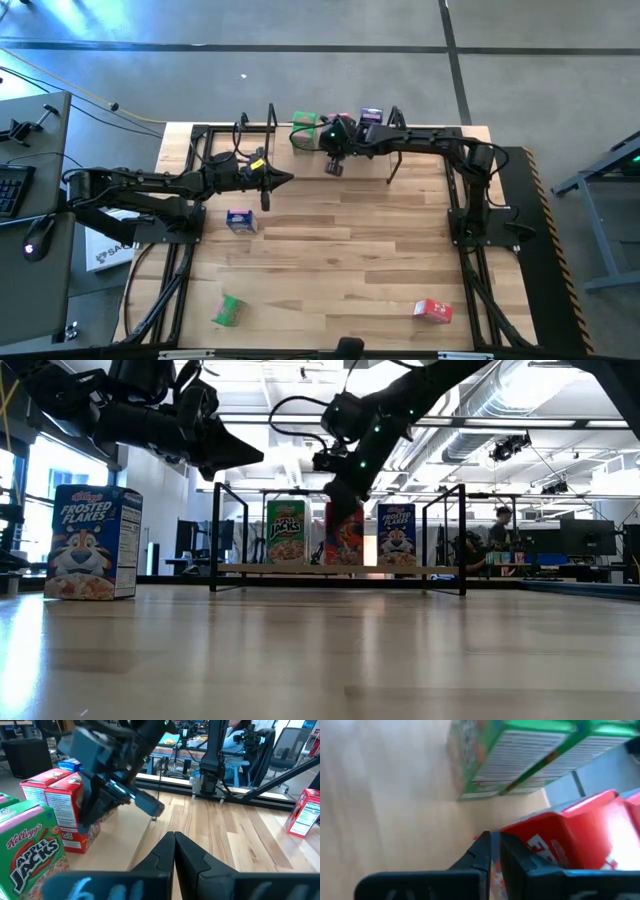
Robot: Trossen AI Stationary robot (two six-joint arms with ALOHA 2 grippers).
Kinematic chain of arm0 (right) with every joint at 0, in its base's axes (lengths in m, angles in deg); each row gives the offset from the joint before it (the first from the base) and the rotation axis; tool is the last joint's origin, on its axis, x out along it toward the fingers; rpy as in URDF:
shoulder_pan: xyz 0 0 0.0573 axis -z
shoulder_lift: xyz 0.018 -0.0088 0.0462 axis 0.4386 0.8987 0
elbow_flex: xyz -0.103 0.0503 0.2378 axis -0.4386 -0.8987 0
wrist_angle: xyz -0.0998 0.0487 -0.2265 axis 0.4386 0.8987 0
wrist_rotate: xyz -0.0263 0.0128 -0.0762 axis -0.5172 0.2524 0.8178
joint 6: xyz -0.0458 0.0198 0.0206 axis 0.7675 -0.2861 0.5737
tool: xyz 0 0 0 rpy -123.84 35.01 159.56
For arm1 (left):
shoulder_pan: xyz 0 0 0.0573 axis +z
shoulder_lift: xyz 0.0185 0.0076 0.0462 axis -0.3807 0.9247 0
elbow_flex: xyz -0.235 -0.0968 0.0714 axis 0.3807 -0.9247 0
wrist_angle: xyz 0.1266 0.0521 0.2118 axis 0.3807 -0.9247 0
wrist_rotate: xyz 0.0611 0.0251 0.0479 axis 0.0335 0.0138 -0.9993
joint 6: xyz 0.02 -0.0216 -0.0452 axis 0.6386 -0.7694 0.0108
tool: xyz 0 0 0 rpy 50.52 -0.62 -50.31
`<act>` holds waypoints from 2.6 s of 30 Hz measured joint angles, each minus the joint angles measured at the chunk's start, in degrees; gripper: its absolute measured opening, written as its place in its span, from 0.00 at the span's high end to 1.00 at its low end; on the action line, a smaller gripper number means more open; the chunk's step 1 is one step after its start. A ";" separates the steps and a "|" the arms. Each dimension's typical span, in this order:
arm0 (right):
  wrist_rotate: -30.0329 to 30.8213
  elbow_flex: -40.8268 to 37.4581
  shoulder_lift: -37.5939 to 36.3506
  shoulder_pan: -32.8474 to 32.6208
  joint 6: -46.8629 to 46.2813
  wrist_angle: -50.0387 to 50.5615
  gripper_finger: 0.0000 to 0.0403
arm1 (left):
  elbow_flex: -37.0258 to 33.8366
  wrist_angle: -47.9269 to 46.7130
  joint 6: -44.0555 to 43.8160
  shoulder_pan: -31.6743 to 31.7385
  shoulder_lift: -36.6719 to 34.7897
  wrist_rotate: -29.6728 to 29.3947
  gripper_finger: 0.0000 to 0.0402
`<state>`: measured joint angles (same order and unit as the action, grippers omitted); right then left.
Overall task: Stack cereal on shelf
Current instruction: Put the top red cereal box on the shelf aligned with the other red cereal box, then put the red cereal box on the shelf aligned with the other red cereal boxes
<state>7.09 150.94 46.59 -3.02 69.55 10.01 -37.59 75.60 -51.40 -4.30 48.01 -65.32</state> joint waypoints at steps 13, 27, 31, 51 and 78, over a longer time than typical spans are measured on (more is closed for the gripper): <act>-0.79 0.04 -3.05 -2.95 -0.33 -0.55 1.00 | 0.00 -1.59 0.02 0.01 0.00 0.00 0.99; -7.65 -18.40 -5.60 -14.47 -11.48 -33.59 1.00 | 0.00 -1.60 0.99 -0.24 -0.02 5.96 0.99; -6.77 -26.77 -7.18 -18.17 -16.86 -44.03 1.00 | 0.00 -2.39 0.21 -0.25 -0.02 9.71 0.99; -6.43 -52.24 -17.91 -26.99 -24.34 -78.76 1.00 | 1.01 -0.26 -3.56 -7.13 0.02 8.30 0.99; 0.67 3.23 -16.90 -65.39 -80.52 51.07 0.35 | 1.05 -8.10 0.24 -7.48 0.02 0.24 0.99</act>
<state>7.76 154.17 29.69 -68.41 -10.97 61.08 -36.54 67.50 -51.16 -11.79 48.03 -65.08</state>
